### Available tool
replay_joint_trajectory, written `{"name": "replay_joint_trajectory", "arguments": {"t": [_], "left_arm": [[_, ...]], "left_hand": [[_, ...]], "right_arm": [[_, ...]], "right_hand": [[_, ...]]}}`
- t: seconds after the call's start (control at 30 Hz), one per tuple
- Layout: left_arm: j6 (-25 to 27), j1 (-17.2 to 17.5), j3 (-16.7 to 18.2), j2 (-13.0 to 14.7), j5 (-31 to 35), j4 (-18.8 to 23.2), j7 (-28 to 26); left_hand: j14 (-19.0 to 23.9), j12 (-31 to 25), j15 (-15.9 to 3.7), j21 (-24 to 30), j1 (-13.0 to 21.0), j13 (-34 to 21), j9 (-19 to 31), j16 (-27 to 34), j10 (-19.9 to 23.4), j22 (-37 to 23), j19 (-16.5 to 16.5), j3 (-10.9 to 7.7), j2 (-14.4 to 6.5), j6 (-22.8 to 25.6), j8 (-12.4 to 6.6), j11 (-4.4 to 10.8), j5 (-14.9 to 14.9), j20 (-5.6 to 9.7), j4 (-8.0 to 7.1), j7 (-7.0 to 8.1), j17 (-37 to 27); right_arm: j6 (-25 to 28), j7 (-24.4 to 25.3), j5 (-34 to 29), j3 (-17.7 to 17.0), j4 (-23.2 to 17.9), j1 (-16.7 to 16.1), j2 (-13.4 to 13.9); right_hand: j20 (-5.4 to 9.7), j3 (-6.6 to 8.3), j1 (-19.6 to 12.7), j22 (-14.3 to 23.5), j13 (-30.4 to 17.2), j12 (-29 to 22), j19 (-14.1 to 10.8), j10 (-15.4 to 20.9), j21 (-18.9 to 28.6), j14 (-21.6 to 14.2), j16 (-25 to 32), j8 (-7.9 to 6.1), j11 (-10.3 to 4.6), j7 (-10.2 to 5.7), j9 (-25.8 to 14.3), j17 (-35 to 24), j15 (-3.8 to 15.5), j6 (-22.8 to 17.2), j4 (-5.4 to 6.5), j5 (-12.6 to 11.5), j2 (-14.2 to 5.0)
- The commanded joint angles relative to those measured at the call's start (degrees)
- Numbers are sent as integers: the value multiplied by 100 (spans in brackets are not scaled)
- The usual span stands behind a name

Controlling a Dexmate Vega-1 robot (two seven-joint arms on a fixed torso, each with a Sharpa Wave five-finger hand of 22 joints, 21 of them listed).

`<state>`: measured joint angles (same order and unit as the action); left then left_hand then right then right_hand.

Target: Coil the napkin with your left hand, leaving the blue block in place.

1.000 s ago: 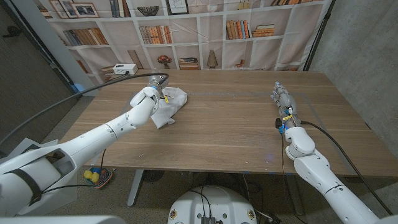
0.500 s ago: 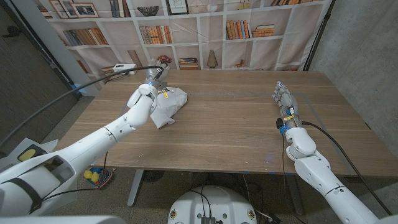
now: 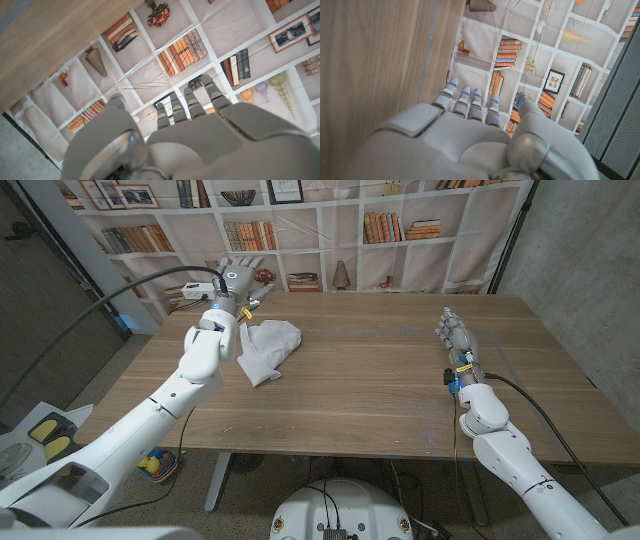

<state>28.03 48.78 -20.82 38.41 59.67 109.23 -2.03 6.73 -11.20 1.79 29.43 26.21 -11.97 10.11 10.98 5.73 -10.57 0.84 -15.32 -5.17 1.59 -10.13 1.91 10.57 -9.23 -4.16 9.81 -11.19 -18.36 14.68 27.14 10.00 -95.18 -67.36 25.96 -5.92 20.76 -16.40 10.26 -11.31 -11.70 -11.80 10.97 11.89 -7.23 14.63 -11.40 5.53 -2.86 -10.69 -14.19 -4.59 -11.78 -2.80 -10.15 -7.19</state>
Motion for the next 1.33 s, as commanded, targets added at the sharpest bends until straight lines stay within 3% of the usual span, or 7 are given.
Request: {"name": "replay_joint_trajectory", "arguments": {"t": [0.03,0.33,0.77,0.83,0.87,0.97,1.33], "left_arm": [[-738,917,1081,60,-3141,746,-687],[-2053,1368,1765,-268,-5032,528,-774],[-3244,1385,1866,-397,-6792,-321,43],[-3291,1354,1870,-421,-7145,-450,272],[-3289,1345,1866,-416,-7250,-489,339],[-3292,1317,1866,-417,-7665,-658,618],[-3051,1332,1840,-357,-8263,-967,758]], "left_hand": [[-121,6,24,-57,-138,-1,14,-30,-123,-33,-114,50,12,-85,-6,32,-27,-51,-38,68,-6],[-226,-21,129,-120,-545,25,14,-21,-171,-42,-169,236,72,-120,-26,-4,-16,-95,-229,130,-6],[-619,9,261,-310,-1346,80,-3,-61,-420,-47,-421,618,147,-410,22,-107,112,-108,-542,72,25],[-721,12,293,-362,-1482,86,-6,-76,-463,-49,-515,688,156,-461,20,-120,147,-97,-569,38,32],[-768,14,294,-380,-1532,89,-7,-83,-483,-48,-544,713,158,-482,20,-125,161,-74,-574,16,35],[-906,36,308,-448,-1670,97,-12,-94,-597,-46,-656,785,161,-637,48,-137,205,-38,-574,-27,45],[-1176,69,387,-606,-1827,107,-16,-101,-877,-39,-915,862,119,-939,52,-212,290,-33,-525,-88,65]], "right_arm": [[-92,-146,11,69,-169,-45,24],[-182,-94,-57,107,-389,-165,14],[-113,524,-535,133,-724,-408,-64],[-13,714,-672,145,-823,-455,-86],[161,902,-796,153,-947,-496,-92],[416,1217,-1001,227,-1100,-539,-163],[475,939,-1015,545,-980,-163,-159]], "right_hand": [[94,-102,86,18,-28,-29,-76,44,56,-10,-25,23,56,22,-13,7,196,-32,20,23,104],[178,-277,304,18,-25,-4,-15,-12,21,122,-114,39,73,28,-13,38,125,-1,71,8,315],[838,-512,589,10,-18,44,11,-170,-20,645,-400,38,-98,33,-15,195,582,7,106,-112,538],[909,-535,606,-2,-11,45,512,-231,-174,923,-454,36,-163,16,-15,265,642,8,89,-147,531],[820,-558,624,-12,-2,38,1159,-232,-271,1265,-490,35,-164,5,-11,305,652,-3,77,-167,519],[685,-602,667,-16,6,8,1795,-155,-249,1594,-470,0,-193,13,-7,332,748,-133,67,-188,523],[456,-575,612,-13,6,23,1109,-200,74,1366,-331,29,-138,26,-6,366,739,-128,16,-209,412]]}}
